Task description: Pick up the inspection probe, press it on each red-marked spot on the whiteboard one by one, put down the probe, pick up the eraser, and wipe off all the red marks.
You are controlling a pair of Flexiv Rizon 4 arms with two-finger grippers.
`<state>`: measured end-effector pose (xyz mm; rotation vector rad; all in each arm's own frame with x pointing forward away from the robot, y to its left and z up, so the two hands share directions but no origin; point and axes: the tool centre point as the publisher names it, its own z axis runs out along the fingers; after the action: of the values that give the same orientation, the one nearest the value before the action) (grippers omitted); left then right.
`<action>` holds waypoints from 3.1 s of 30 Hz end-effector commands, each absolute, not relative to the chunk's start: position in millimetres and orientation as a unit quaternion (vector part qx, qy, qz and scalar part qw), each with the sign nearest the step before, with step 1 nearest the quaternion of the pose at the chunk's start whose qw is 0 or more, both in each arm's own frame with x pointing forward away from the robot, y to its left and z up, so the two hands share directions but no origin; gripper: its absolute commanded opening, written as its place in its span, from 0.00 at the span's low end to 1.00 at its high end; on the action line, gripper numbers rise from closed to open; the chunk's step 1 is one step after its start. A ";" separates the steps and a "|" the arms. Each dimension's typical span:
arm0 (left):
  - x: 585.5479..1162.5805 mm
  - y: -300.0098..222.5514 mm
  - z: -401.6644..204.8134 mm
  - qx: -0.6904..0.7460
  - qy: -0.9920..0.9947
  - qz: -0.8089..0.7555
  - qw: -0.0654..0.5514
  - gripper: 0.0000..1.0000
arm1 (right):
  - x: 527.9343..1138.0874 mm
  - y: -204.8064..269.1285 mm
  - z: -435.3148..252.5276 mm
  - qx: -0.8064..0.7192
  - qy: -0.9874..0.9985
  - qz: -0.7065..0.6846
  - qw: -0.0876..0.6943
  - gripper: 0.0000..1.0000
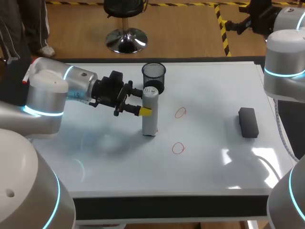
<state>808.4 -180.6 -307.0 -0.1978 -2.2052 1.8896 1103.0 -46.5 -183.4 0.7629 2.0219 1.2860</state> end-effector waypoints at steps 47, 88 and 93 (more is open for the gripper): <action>808.2 -181.1 -317.0 -0.068 -0.753 0.645 0.117 0.00 | 1022.7 -72.7 -115.3 0.349 0.858 0.329 0.182 1.00; 808.2 -181.1 -317.0 -0.068 -0.753 0.645 0.117 0.00 | 964.8 -92.2 -116.2 0.509 0.824 0.188 0.164 1.00; 808.2 -181.1 -317.0 -0.068 -0.753 0.645 0.117 0.00 | 947.9 -100.8 -114.4 0.527 0.817 0.169 0.162 1.00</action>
<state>808.5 -180.6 -307.0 -0.1985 -2.2048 1.8893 961.1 -99.0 -125.0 1.4914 2.3342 0.5222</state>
